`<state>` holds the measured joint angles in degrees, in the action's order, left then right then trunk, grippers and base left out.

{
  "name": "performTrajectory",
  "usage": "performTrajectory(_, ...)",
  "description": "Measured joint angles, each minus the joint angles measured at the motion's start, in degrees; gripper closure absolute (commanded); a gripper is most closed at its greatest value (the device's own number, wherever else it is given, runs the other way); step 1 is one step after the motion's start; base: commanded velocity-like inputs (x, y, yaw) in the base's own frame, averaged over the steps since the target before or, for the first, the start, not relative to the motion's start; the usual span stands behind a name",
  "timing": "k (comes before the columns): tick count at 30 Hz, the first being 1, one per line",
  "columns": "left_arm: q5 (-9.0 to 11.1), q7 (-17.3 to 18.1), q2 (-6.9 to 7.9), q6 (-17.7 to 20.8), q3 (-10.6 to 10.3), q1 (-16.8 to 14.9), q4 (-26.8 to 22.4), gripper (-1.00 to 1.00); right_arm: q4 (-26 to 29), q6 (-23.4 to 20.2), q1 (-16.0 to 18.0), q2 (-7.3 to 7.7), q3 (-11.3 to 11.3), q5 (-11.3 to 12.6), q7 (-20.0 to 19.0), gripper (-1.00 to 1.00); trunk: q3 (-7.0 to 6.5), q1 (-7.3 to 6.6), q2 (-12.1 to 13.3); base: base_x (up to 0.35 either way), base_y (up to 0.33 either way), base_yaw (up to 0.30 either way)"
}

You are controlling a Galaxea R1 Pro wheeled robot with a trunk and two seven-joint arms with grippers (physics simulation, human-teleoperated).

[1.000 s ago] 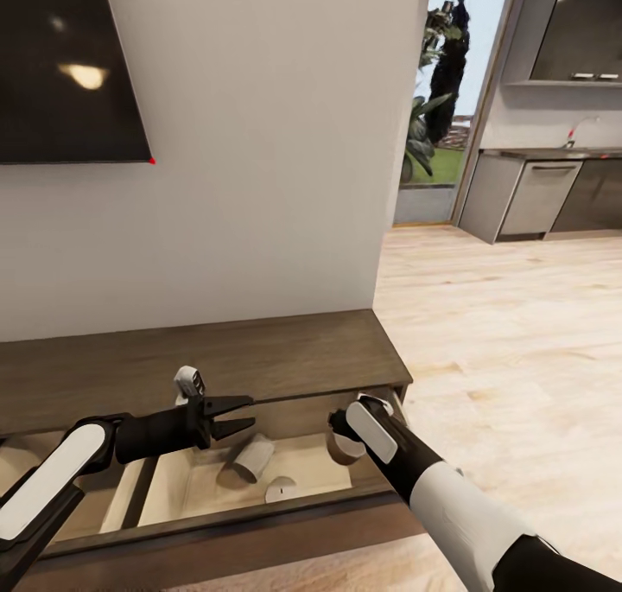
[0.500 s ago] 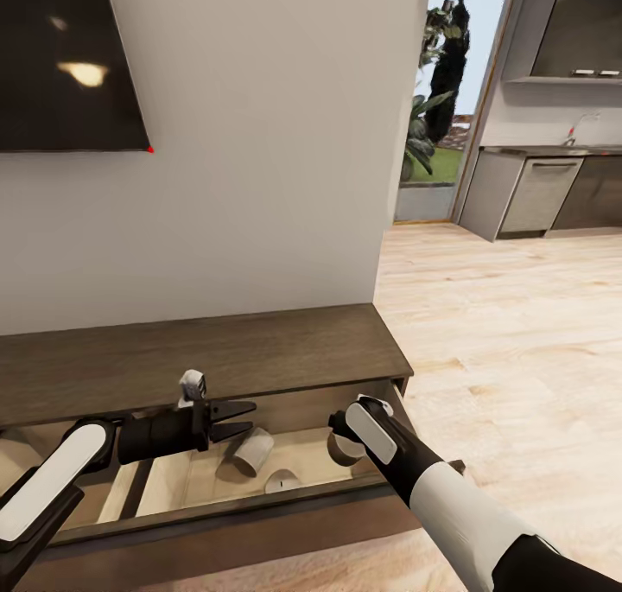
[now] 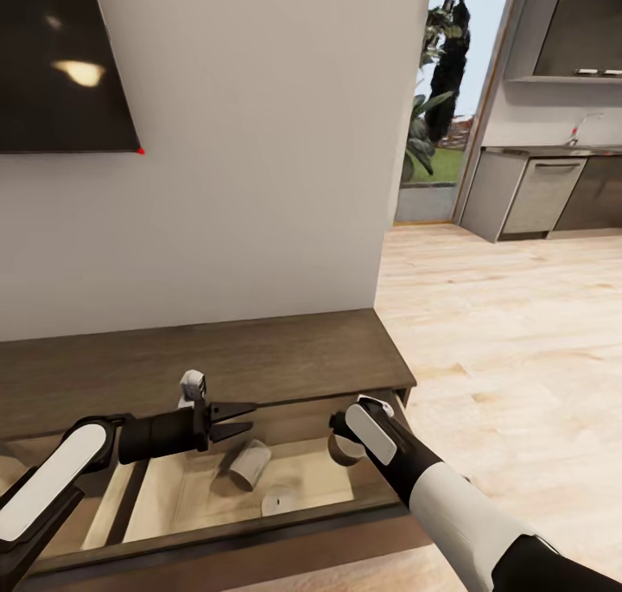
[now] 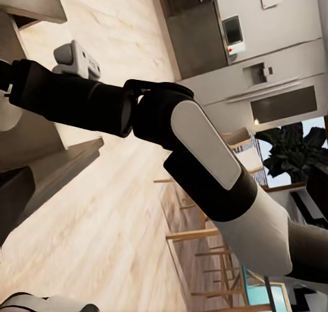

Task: Place each of the two pumpkins and all three candles from the living room inside a cabinet in the living room (use any cabinet), then make sure every cabinet is closed, and position the cauldron so it is next to a table in the living room.

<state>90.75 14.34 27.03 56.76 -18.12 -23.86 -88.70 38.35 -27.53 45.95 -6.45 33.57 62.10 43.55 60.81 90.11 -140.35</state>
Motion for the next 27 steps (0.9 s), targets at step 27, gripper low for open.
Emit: performTrajectory(27,0.5,0.0,0.00,0.0,0.0,0.0,0.0,-1.00,-6.3,-4.3,2.1,-1.42,-0.2,0.8,0.0,1.00,1.47,1.60,-2.9,0.024,0.000,0.000)
